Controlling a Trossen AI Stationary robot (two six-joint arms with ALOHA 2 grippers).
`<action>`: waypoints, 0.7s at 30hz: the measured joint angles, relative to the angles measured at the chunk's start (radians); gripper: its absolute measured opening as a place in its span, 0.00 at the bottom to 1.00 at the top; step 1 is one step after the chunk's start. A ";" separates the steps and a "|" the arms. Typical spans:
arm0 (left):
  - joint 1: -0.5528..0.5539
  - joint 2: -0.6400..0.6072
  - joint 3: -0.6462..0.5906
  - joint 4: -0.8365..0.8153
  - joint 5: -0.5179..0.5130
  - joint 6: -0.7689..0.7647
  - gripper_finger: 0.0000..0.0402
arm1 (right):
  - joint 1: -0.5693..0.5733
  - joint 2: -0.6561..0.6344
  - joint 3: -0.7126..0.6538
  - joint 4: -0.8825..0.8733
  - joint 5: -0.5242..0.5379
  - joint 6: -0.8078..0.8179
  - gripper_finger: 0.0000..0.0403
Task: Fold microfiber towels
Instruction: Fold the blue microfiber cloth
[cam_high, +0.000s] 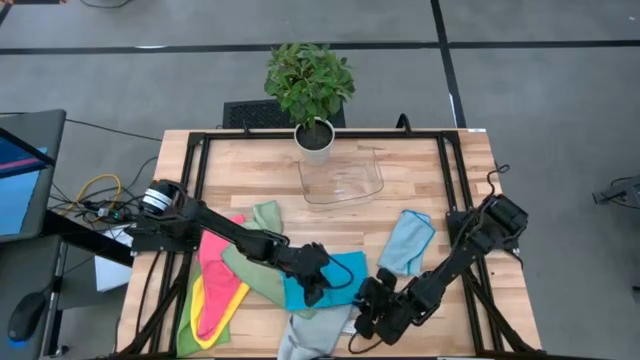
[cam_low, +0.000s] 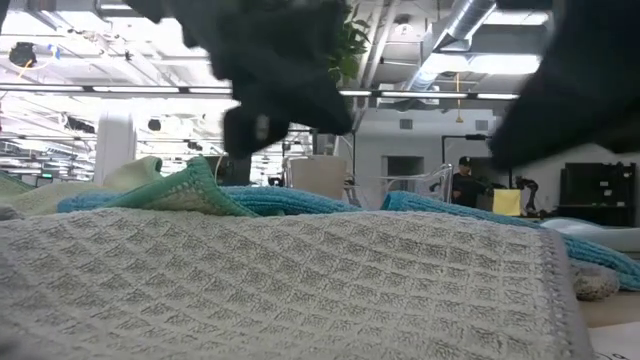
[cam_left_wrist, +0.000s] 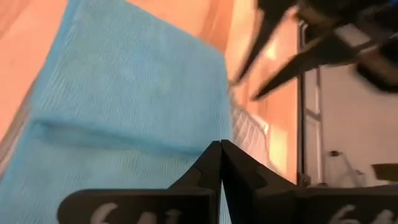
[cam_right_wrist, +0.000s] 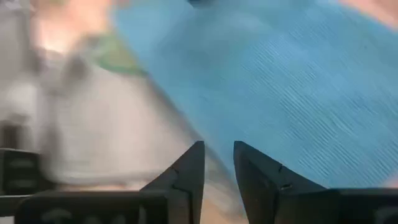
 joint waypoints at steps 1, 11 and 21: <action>-0.011 -0.012 0.000 -0.033 -0.023 0.001 0.00 | -0.003 -0.003 0.012 0.005 0.014 -0.036 0.28; -0.191 -0.042 -0.023 -0.234 -0.263 -0.151 0.00 | -0.101 0.025 0.027 0.032 0.051 -0.175 0.25; -0.311 -0.050 -0.069 -0.242 -0.374 -0.389 0.00 | -0.083 0.131 0.029 0.163 -0.022 -0.188 0.25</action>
